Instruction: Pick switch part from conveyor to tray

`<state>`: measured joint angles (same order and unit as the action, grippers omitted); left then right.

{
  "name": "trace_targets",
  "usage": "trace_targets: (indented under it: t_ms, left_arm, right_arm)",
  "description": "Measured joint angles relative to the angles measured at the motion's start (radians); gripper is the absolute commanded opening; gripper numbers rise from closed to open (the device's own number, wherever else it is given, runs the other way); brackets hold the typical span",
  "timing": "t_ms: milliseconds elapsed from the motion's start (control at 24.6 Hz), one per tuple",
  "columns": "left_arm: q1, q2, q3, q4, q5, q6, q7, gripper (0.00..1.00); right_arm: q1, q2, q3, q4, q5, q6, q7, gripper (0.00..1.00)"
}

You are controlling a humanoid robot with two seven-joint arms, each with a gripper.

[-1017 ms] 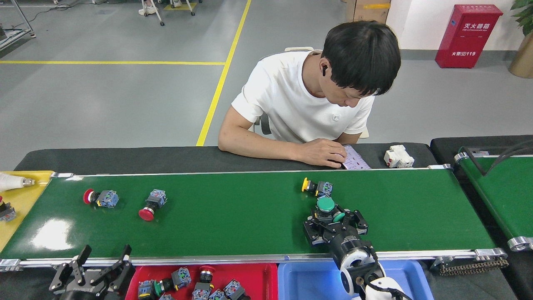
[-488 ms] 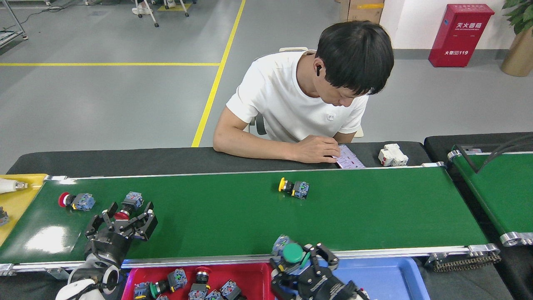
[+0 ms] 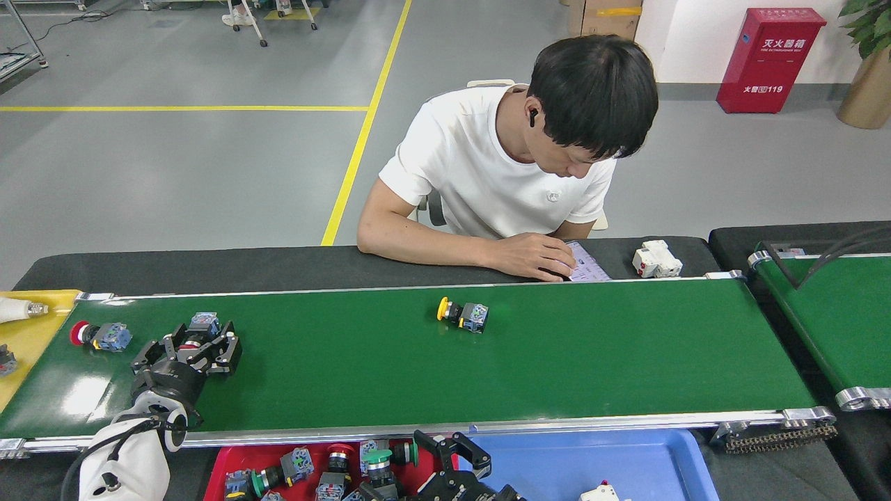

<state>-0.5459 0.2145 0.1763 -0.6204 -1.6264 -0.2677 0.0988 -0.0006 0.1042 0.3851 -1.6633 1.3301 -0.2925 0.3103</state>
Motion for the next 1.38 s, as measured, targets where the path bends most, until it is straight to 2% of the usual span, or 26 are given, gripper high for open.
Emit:
trace_targets:
  t_ms: [41,122,285,407,488,651,732,813,854,895,1057,1261,1383]
  left_arm:
    - [0.000,0.005,-0.001,0.000,0.000,0.001,0.007,0.09]
    - [0.000,0.014,-0.009,0.000,0.000,-0.016,0.015,0.04]
    - [0.054,0.015,-0.015,-0.073,0.021,-0.064,0.043,0.03]
    - [0.215,0.015,-0.013,-0.285,0.098,-0.079,0.050,0.03]
    - [0.371,0.015,-0.014,-0.497,0.142,-0.092,0.052,0.03]
    - [0.713,0.015,-0.018,-0.920,0.158,-0.138,0.051,0.05]
    - [0.863,0.016,-0.032,-1.061,0.154,-0.164,0.060,0.05]
    - [0.948,0.020,-0.068,-1.125,0.126,-0.182,0.085,0.06]
    - [0.968,0.021,-0.092,-1.136,0.100,-0.188,0.100,0.09]
    - [0.978,0.020,-0.115,-1.140,0.071,-0.191,0.114,0.20]
    - [0.986,0.014,-0.129,-1.144,0.020,-0.195,0.139,1.00]
    - [0.983,-0.019,-0.125,-1.144,0.026,-0.198,0.142,1.00]
    - [0.981,-0.072,-0.050,-1.144,0.070,-0.200,0.146,1.00]
  right_arm:
    - [0.000,-0.001,-0.060,-0.015,0.000,0.002,0.001,0.97]
    - [0.000,-0.010,-0.177,-0.035,-0.002,0.004,0.005,0.97]
    - [-0.012,-0.015,-0.458,-0.040,-0.009,0.004,0.004,1.00]
    - [0.003,-0.016,-0.599,-0.043,-0.009,0.004,-0.013,0.97]
    - [0.056,-0.039,-0.644,-0.055,-0.009,0.004,-0.070,0.97]
    - [0.204,-0.108,-0.660,-0.088,-0.009,0.004,-0.223,0.97]
    - [0.248,-0.129,-0.662,-0.088,-0.009,0.003,-0.275,0.98]
    - [0.256,-0.133,-0.670,-0.089,-0.009,0.003,-0.294,0.98]
    - [0.259,-0.133,-0.675,-0.090,-0.009,0.002,-0.299,0.98]
    - [0.259,-0.133,-0.676,-0.090,-0.009,0.002,-0.303,0.98]
    - [0.260,-0.133,-0.677,-0.090,-0.009,0.000,-0.309,0.98]
    - [0.260,-0.133,-0.677,-0.090,-0.009,-0.003,-0.310,0.98]
    - [0.260,-0.133,-0.677,-0.090,-0.009,-0.007,-0.310,0.98]
